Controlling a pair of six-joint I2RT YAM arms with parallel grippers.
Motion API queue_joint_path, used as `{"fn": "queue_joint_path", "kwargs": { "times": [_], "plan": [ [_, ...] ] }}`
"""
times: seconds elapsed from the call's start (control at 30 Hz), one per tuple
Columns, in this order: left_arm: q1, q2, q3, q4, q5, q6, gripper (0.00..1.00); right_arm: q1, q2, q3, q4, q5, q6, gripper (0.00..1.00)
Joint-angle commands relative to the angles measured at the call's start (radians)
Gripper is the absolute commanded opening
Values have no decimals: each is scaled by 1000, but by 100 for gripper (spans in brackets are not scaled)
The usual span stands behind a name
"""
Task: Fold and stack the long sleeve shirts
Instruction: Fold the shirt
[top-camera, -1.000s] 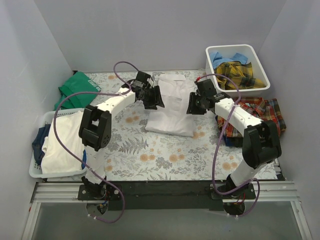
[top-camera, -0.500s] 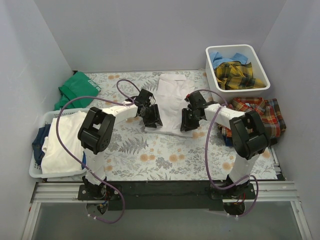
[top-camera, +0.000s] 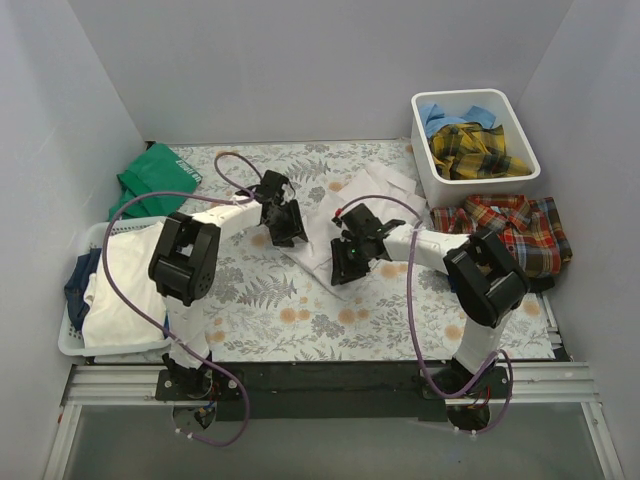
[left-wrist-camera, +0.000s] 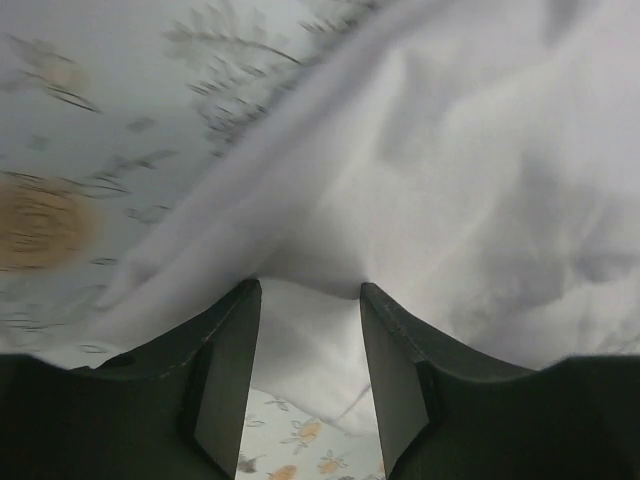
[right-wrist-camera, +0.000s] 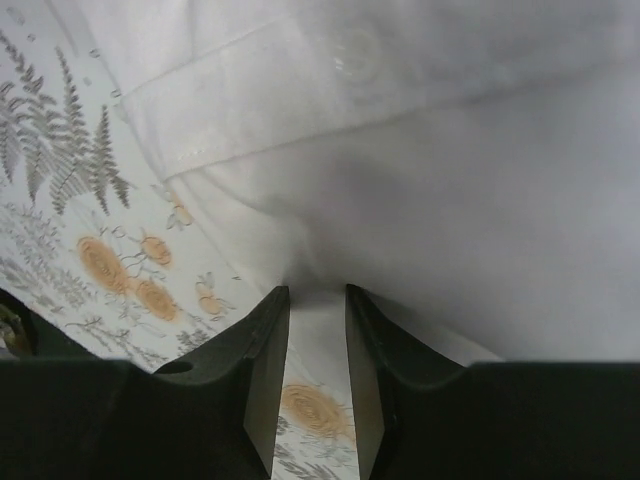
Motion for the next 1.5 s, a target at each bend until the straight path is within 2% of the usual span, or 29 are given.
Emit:
{"fn": "queue_joint_path", "kwargs": {
  "times": [0.0,0.17,0.27,0.43,0.57,0.67,0.77,0.93,1.07,1.17,1.47],
  "plan": [
    [142,-37,29,-87,-116,65,47,72,81,74,-69,-44,53,37],
    [233,-146,75,-128,-143,76,56,109,149,196,-75,-64,74,37],
    [274,-215,74,-171,-131,67,59,143,227,331,-101,-76,71,37],
    [308,-332,-45,-199,-71,41,61,206,408,623,-161,-104,70,37],
    [322,-390,-125,-193,-9,24,63,217,441,721,-172,-86,74,37],
    [326,-419,-194,-167,12,7,64,210,364,703,-172,-13,62,38],
    [340,-435,-260,-124,24,-11,66,194,211,632,-169,43,51,41],
    [340,-410,-346,-33,120,-40,66,172,28,483,-170,149,42,48],
    [340,-376,-394,111,237,-72,66,109,-85,371,-170,162,53,49],
    [340,-352,-418,207,295,-123,66,65,-119,313,-170,152,57,49],
    [333,-205,-408,301,275,-155,65,-7,-118,304,-170,120,19,47]
  ]
}}
